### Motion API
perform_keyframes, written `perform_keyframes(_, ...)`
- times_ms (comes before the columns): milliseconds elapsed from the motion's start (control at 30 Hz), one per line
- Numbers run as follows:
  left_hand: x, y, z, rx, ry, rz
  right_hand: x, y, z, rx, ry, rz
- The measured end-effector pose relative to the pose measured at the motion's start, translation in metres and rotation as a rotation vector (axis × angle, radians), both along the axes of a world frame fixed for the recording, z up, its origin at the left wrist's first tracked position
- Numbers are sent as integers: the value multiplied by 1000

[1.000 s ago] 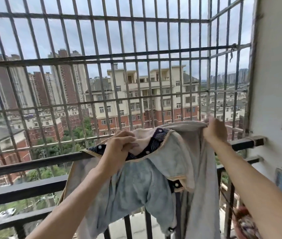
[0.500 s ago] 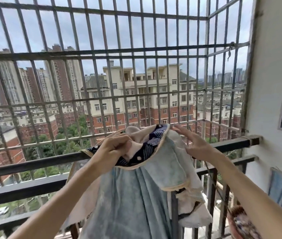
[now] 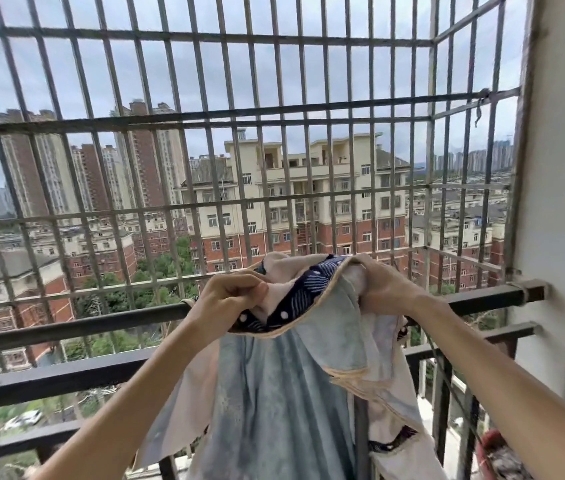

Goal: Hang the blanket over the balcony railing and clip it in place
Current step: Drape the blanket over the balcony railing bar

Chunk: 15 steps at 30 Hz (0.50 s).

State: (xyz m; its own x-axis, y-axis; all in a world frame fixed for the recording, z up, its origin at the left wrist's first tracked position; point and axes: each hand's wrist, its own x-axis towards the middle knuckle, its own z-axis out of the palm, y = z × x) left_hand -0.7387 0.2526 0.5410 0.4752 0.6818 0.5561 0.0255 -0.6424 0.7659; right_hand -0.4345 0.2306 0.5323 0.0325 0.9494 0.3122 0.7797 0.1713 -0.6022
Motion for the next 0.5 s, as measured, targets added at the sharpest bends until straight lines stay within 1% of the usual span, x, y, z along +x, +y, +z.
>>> perform_keyframes(67, -4, -2, -3, 29, -5, 15, 2, -3, -6, 158, -104, -111)
perform_keyframes(133, -6, -4, -5, 50, 6, 37, -2, -15, -11, 395, -203, -225)
perform_keyframes(233, -7, -8, -5, 67, 3, 46, -24, -49, -12, 689, -303, -207)
perform_keyframes(300, -9, -12, -5, 52, -13, 67, -41, -64, -14, 790, -316, -171)
perform_keyframes(367, -10, -14, -7, 6, -82, 122, -55, -71, -11, 838, -250, -185)
perform_keyframes(400, -10, -15, -9, 4, -124, 147, -61, -73, -6, 843, -172, -200)
perform_keyframes(433, -10, -15, -10, 29, -150, 158, -65, -76, 3, 832, -43, -209)
perform_keyframes(500, -10, -17, -11, 87, -132, 124, -68, -78, 26, 817, 276, -179)
